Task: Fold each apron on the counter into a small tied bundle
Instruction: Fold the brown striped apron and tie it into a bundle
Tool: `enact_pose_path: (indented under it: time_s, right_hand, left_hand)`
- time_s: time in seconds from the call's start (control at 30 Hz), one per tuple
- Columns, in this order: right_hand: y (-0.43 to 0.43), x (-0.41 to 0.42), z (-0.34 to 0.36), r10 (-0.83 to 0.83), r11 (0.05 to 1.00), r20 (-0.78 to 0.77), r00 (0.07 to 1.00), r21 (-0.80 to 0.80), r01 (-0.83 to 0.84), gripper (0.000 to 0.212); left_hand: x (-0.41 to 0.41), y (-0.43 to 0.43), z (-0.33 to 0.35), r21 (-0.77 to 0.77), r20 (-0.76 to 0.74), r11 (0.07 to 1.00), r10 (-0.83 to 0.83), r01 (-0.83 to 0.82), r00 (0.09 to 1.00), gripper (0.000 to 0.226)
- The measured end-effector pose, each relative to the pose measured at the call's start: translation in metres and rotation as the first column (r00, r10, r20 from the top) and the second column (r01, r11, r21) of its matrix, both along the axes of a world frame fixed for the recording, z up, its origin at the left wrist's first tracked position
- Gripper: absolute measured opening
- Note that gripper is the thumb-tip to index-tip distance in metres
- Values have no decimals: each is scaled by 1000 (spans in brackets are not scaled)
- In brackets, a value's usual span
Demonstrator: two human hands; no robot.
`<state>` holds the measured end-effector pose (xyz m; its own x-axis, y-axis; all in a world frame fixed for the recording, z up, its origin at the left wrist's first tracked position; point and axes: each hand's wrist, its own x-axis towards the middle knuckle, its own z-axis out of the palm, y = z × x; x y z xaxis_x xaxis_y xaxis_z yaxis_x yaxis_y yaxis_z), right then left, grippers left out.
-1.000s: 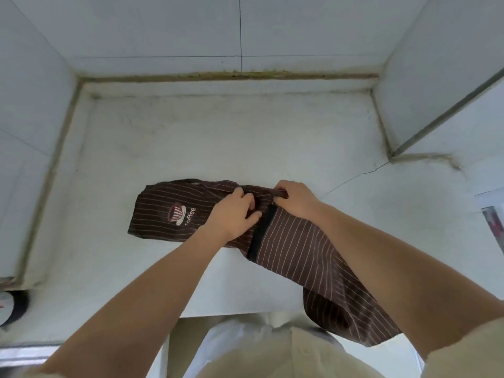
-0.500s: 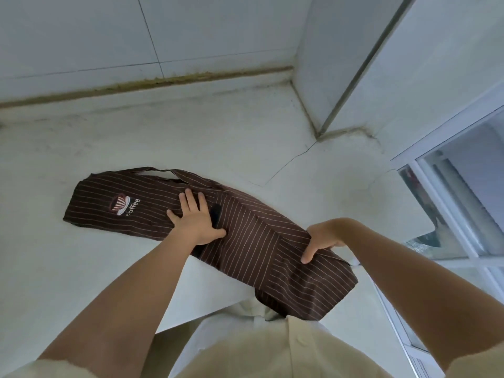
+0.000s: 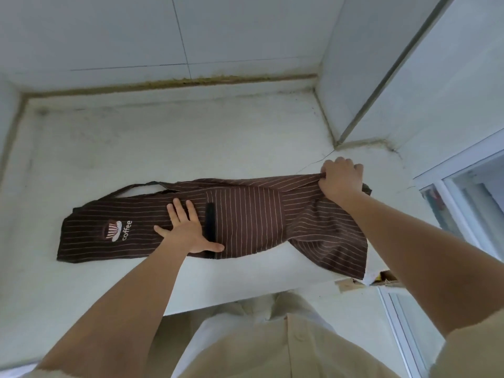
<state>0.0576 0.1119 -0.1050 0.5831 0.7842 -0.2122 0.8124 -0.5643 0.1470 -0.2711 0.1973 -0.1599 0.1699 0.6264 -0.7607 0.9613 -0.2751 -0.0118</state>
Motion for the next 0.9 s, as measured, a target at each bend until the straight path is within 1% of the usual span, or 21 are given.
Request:
enact_pose_path:
  time_s: [0.07,0.17,0.23,0.27,0.3,0.37,0.4,0.43,0.47,0.5,0.53,0.57,0.6,0.63,0.67,0.7,0.77,0.8,0.83,0.87,0.9]
  right_hand:
    - [2,6,-14,75,992,-26,997,100,-72,43]
    - [-8,15,-26,131,990,-100,986,74,-124,51]
    - [-17,24,-31,107,992,-115,988,78,-99,53]
    - [-21,28,-32,61,994,-145,988,99,-47,53]
    - [-26,34,-33,-2,993,-195,981,118,26,53]
    - [-35,44,-33,-154,975,-337,929,102,199,50]
    - [-39,50,-32,-229,960,-395,890,59,273,49]
    - [-44,57,-30,-298,945,-429,853,-9,326,48]
    - [-48,62,-29,-338,937,-445,829,-75,342,45]
    - [-51,69,-29,-348,937,-459,818,-126,327,38]
    - [-52,73,-29,-334,942,-487,807,-158,294,29]
    - [-53,79,-30,-314,949,-531,787,-179,258,24]
    - [-52,81,-32,-293,956,-589,753,-194,221,22]
    - [-52,86,-32,-272,962,-652,708,-197,189,18]
    - [-51,87,-31,-243,970,-703,669,-189,154,15]
    - [-52,89,-29,-216,976,-744,632,-177,126,11]
    - [-55,92,-26,-170,986,-815,554,-138,98,14]
    - [-56,93,-25,-141,990,-844,517,-106,97,19]
    - [-57,91,-23,-125,990,-872,473,-79,116,21]
    - [-57,90,-21,-115,988,-898,426,-59,143,22]
    - [-58,88,-19,-103,986,-912,397,-42,158,24]
  left_hand:
    - [-7,-2,1,12,-11,999,38,-38,999,151]
    - [-5,-3,6,21,-59,995,103,-101,993,150]
    - [7,-7,11,56,-87,989,141,-136,986,144]
    - [16,-8,12,101,-64,986,142,-135,988,139]
    - [29,-11,13,175,-1,976,129,-127,992,131]
    - [57,-19,14,388,220,913,43,-128,974,105]
    - [73,-24,18,480,353,863,-26,-157,935,87]
    - [92,-29,23,527,466,831,-109,-177,878,70]
    - [108,-33,28,510,560,844,-179,-166,809,56]
    - [127,-39,34,432,638,895,-218,-109,738,48]
    - [141,-46,38,317,683,948,-233,7,692,47]
    - [156,-53,43,212,683,966,-254,147,684,54]
    - [166,-60,43,144,655,954,-290,261,698,65]
    - [177,-66,40,114,611,936,-330,332,720,75]
    - [182,-69,35,116,560,921,-371,373,741,78]
    - [186,-72,28,145,514,905,-414,399,752,71]
    - [187,-77,23,207,469,897,-441,390,765,34]
    - [185,-78,22,220,477,916,-402,336,781,17]
    - [181,-79,21,211,503,941,-337,265,796,6]
    - [178,-80,22,195,537,964,-257,178,804,4]
    - [176,-81,22,178,573,981,-162,71,804,10]
